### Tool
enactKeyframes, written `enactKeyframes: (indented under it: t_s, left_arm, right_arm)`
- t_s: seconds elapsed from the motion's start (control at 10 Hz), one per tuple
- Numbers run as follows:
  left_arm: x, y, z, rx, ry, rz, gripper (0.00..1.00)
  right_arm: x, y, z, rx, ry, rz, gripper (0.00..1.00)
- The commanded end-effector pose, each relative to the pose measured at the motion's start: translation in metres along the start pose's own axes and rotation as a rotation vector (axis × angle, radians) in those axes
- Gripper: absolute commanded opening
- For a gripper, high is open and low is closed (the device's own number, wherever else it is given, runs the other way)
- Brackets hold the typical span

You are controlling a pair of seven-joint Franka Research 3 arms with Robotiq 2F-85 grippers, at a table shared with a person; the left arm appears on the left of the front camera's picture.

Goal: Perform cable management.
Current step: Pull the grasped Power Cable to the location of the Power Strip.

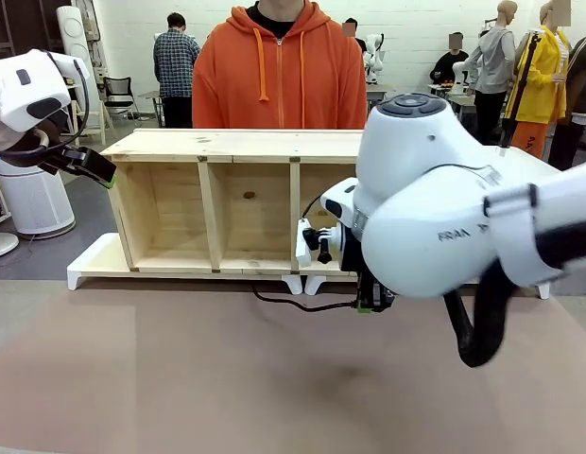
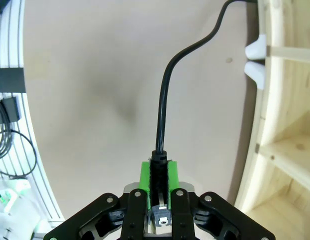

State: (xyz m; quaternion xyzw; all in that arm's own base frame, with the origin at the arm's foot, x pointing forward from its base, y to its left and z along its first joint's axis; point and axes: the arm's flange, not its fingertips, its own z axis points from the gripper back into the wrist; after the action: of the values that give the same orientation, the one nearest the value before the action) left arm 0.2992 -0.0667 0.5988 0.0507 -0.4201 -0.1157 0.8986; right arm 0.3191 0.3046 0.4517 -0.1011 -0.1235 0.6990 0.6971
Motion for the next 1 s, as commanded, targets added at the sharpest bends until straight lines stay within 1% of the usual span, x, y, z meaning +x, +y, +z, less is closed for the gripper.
enactKeyframes:
  t_s: [0.0, 0.3, 0.5, 0.6, 0.7, 0.9]
  left_arm:
    - [0.001, 0.0, -0.001, 0.002, -0.004, 0.0, 1.0]
    - [0.001, 0.0, -0.001, 0.002, -0.004, 0.0, 1.0]
    - [0.001, 0.0, -0.001, 0.002, -0.004, 0.0, 1.0]
    - [0.001, 0.0, -0.001, 0.002, -0.004, 0.0, 1.0]
    - [0.001, 0.0, -0.001, 0.002, -0.004, 0.0, 1.0]
    - [0.001, 0.0, -0.001, 0.002, -0.004, 0.0, 1.0]
  right_arm:
    - [-0.014, 0.027, 0.006, -0.079, 0.001, -0.053, 0.16]
    - [-0.021, 0.058, 0.022, -0.154, 0.019, -0.086, 0.16]
    - [-0.029, 0.071, 0.028, -0.193, 0.02, -0.14, 0.16]
    - [-0.029, 0.072, 0.025, -0.194, 0.006, -0.142, 0.16]
    - [-0.02, 0.055, 0.034, -0.162, 0.01, -0.104, 0.16]
    - [-0.02, 0.055, 0.034, -0.162, 0.01, -0.104, 0.16]
